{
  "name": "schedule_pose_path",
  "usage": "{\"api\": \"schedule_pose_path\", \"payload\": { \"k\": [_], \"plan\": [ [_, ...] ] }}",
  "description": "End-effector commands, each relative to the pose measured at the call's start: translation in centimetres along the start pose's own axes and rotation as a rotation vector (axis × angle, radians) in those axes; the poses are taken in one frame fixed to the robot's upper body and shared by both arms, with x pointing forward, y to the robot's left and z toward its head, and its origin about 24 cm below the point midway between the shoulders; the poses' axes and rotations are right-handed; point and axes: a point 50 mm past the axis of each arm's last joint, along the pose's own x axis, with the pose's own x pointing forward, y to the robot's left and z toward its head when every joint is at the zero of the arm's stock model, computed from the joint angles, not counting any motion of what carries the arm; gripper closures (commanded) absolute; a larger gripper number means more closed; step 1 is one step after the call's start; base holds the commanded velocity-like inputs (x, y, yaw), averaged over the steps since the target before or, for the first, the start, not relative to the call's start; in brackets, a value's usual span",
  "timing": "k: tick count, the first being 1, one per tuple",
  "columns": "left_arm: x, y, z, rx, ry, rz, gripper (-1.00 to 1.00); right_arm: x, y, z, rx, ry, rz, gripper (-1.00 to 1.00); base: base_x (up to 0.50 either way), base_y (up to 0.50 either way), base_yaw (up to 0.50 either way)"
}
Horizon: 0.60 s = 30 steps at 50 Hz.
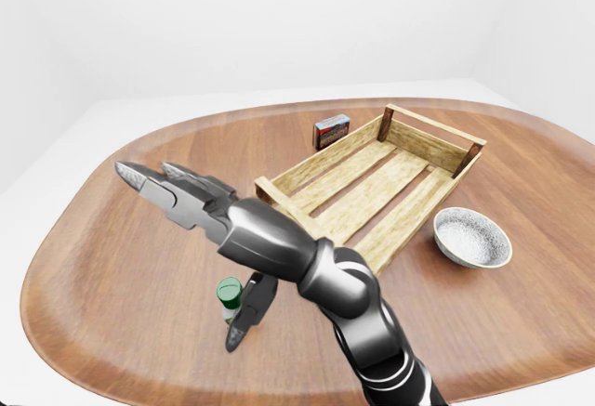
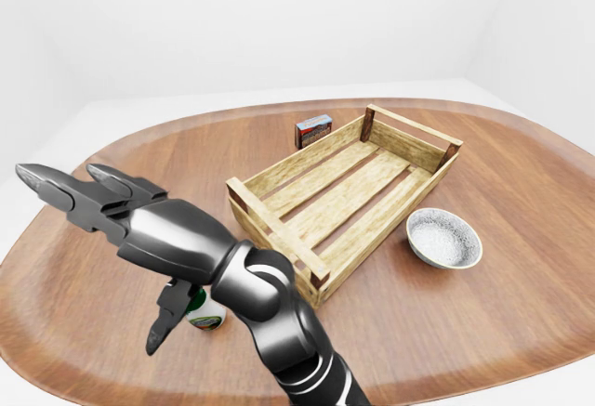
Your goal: Pick up the salad dressing and put it in the tray.
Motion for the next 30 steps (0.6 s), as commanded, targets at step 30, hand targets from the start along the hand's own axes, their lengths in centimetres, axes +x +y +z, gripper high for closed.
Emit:
{"api": "schedule_pose_path", "payload": {
  "k": [30],
  "plan": [
    [0.0, 0.5, -0.4, 0.005, 0.022, 0.015, -1.00, 1.6, 7.8, -12.2, 0.130, 0.587, 0.433, -1.00, 0.00, 0.00, 0.00]
  ]
}}
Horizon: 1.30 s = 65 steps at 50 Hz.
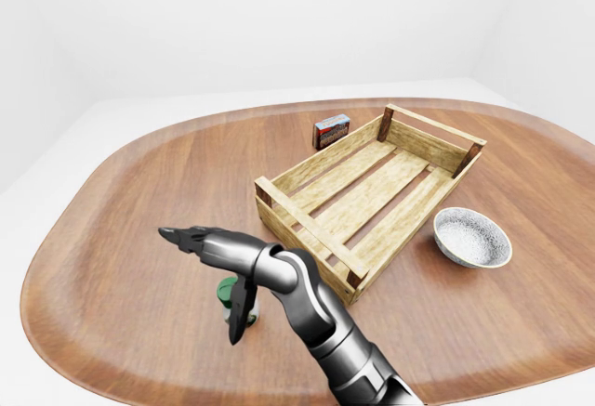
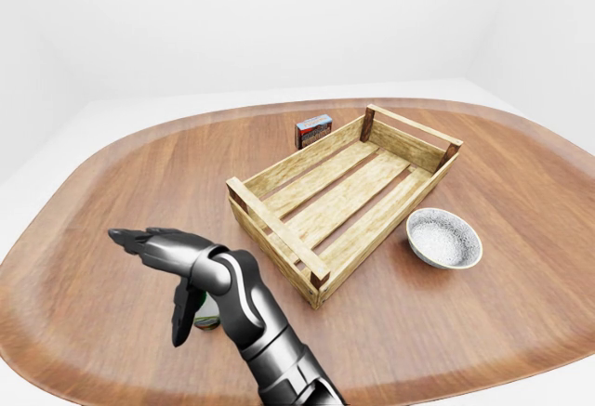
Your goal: Pick up the salad dressing and put it in the tray.
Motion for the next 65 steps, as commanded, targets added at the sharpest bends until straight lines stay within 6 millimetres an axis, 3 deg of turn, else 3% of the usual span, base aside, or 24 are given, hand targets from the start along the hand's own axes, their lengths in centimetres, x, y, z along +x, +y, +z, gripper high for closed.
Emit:
{"api": "schedule_pose_path", "payload": {
  "k": [1, 10, 15, 25, 28, 37, 47, 51, 52, 53, 61, 65],
  "plan": [
    [-0.1, 0.0, -0.2, 0.005, 0.008, 0.000, -1.00, 0.8, 0.3, -3.6, 0.076, 0.131, 0.058, -1.00, 0.00, 0.00, 0.00],
    [-0.1, 0.0, -0.3, 0.009, 0.011, -0.002, -1.00, 0.5, 0.4, -3.8, 0.089, 0.136, 0.048, -1.00, 0.00, 0.00, 0.00],
    [-0.1, 0.0, -0.3, 0.010, 0.010, -0.003, -1.00, 0.2, 1.7, -2.3, 0.039, 0.101, 0.054, -1.00, 0.00, 0.00, 0.00],
    [-0.2, 0.0, -0.4, 0.017, 0.015, -0.003, -1.00, 0.5, 3.1, -2.3, 0.049, 0.099, 0.098, -1.00, 0.00, 0.00, 0.00],
    [-0.2, 0.0, -0.2, 0.012, 0.005, -0.004, -1.00, 0.6, 3.1, -2.6, 0.054, 0.109, 0.105, -1.00, 0.00, 0.00, 0.00],
    [-0.1, 0.1, -0.2, 0.012, 0.007, -0.003, -1.00, 1.2, 2.8, -5.9, 0.146, 0.213, 0.157, -1.00, 0.00, 0.00, 0.00],
    [-0.1, 0.2, -0.1, 0.013, 0.006, -0.001, -1.00, 1.1, 2.8, -7.6, 0.173, 0.273, 0.184, -1.00, 0.00, 0.00, 0.00],
    [-0.1, 0.2, -0.2, 0.014, 0.010, 0.000, -1.00, 1.2, 3.0, -7.2, 0.183, 0.255, 0.179, -1.00, 0.00, 0.00, 0.00],
    [-0.1, 0.2, -0.2, 0.014, 0.010, -0.001, -1.00, 1.2, 3.0, -7.1, 0.184, 0.252, 0.177, 0.50, 0.00, 0.00, 0.00],
    [-0.1, 0.2, -0.2, 0.015, 0.010, -0.001, -1.00, 1.1, 2.9, -7.0, 0.184, 0.247, 0.172, 1.00, 0.00, 0.00, 0.00],
    [-0.3, 0.0, -0.4, 0.017, 0.015, -0.007, -1.00, 0.8, 3.5, -6.7, 0.183, 0.234, 0.165, 1.00, 0.00, 0.00, 0.00],
    [-0.2, 0.0, -0.2, 0.015, 0.006, -0.009, -1.00, 0.7, 2.5, -6.4, 0.147, 0.226, 0.136, 1.00, 0.00, 0.00, 0.00]
  ]
}}
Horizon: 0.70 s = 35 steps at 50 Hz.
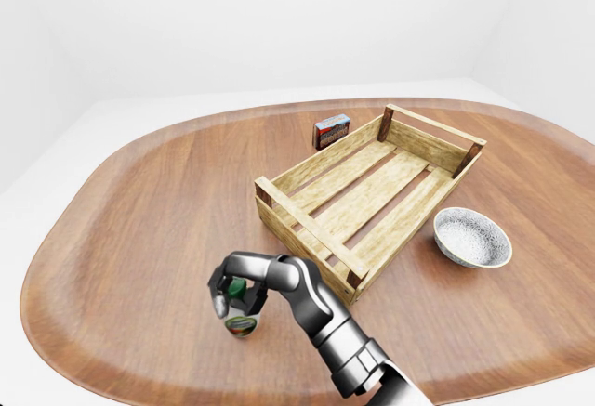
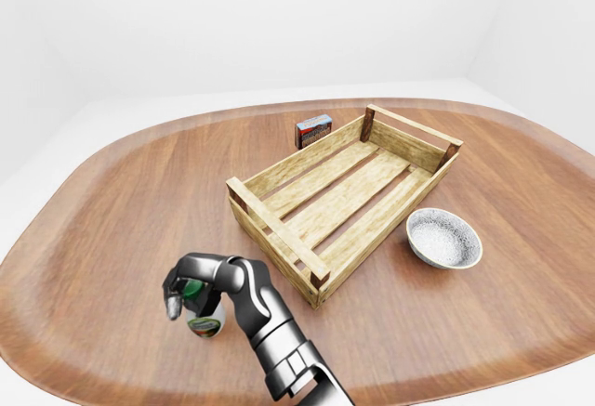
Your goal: Pick up the salad dressing and put it in the tray.
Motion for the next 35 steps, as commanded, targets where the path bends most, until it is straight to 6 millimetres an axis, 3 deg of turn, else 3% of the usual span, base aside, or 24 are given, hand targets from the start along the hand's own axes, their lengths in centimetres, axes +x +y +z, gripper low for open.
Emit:
{"api": "schedule_pose_path", "payload": {
  "k": [1, 7, 17, 20, 28, 35],
  "plan": [
    [0.0, -0.1, 0.1, 0.001, -0.004, -0.005, -1.00, -0.6, -0.9, 0.3, -0.037, -0.002, -0.043, 1.00, 0.00, 0.00, 0.00],
    [0.0, -0.1, 0.0, 0.001, -0.004, -0.004, -1.00, -1.3, -2.3, 0.5, -0.081, 0.007, -0.090, 1.00, 0.00, 0.00, 0.00],
    [-0.1, -0.1, -0.1, 0.005, 0.002, -0.005, -1.00, -3.0, -6.0, 2.7, -0.214, -0.006, -0.220, 1.00, 0.00, 0.00, 0.00],
    [-0.1, -0.1, -0.1, 0.005, 0.002, -0.007, -1.00, -3.6, -6.9, 4.2, -0.238, -0.049, -0.263, 1.00, 0.00, 0.00, 0.00],
    [-0.1, -0.2, -0.1, 0.004, 0.001, -0.010, -1.00, -6.6, -9.6, 11.8, -0.405, -0.251, -0.432, 1.00, 0.00, 0.00, 0.00],
    [-0.2, -0.2, -0.1, 0.007, 0.001, -0.010, -1.00, -7.9, -10.9, 14.5, -0.462, -0.327, -0.480, 1.00, 0.00, 0.00, 0.00]
  ]
}}
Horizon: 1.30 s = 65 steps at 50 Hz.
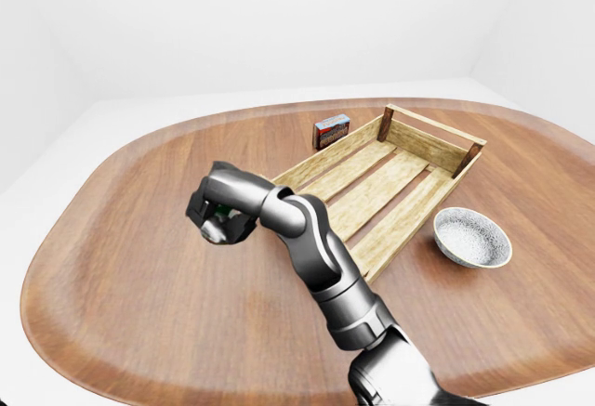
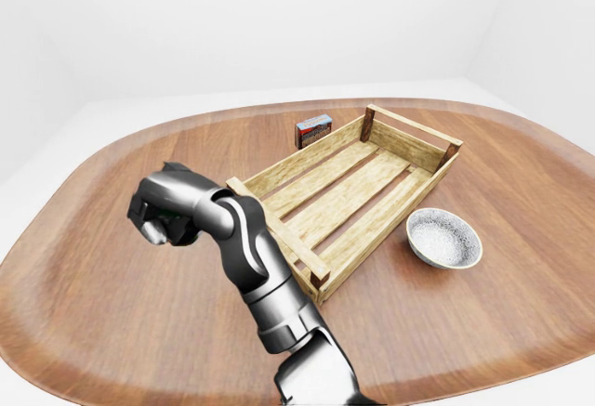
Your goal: Pick up the salad dressing and put it in the tray.
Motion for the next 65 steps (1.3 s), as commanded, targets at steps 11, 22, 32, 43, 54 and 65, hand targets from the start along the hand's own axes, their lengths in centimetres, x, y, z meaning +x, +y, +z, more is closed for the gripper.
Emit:
{"api": "schedule_pose_path", "payload": {
  "k": [11, 22, 32, 43, 54, 65],
  "plan": [
    [-0.1, -0.1, 0.0, 0.000, -0.001, -0.005, -1.00, -1.5, -8.2, 5.6, -0.175, -0.171, -0.198, 1.00, 0.00, 0.00, 0.00],
    [-0.1, -0.1, -0.1, 0.006, 0.003, -0.007, -1.00, -3.7, -11.2, -0.8, -0.128, 0.009, -0.221, 1.00, 0.00, 0.00, 0.00],
    [-0.1, -0.2, 0.1, 0.004, -0.005, -0.008, -1.00, -7.8, -13.6, -4.2, -0.159, 0.138, -0.316, 1.00, 0.00, 0.00, 0.00],
    [-0.1, -0.2, 0.0, 0.008, -0.003, -0.009, -1.00, -12.0, -12.8, -7.1, -0.182, 0.252, -0.382, 1.00, 0.00, 0.00, 0.00],
    [-0.2, -0.3, -0.3, 0.017, 0.006, -0.016, -1.00, -15.5, -12.0, -11.9, -0.063, 0.391, -0.386, 1.00, 0.00, 0.00, 0.00],
    [-0.2, -0.3, -0.4, 0.024, 0.008, -0.018, -1.00, -19.6, -9.7, -20.8, 0.285, 0.640, -0.314, 1.00, 0.00, 0.00, 0.00]
  ]
}}
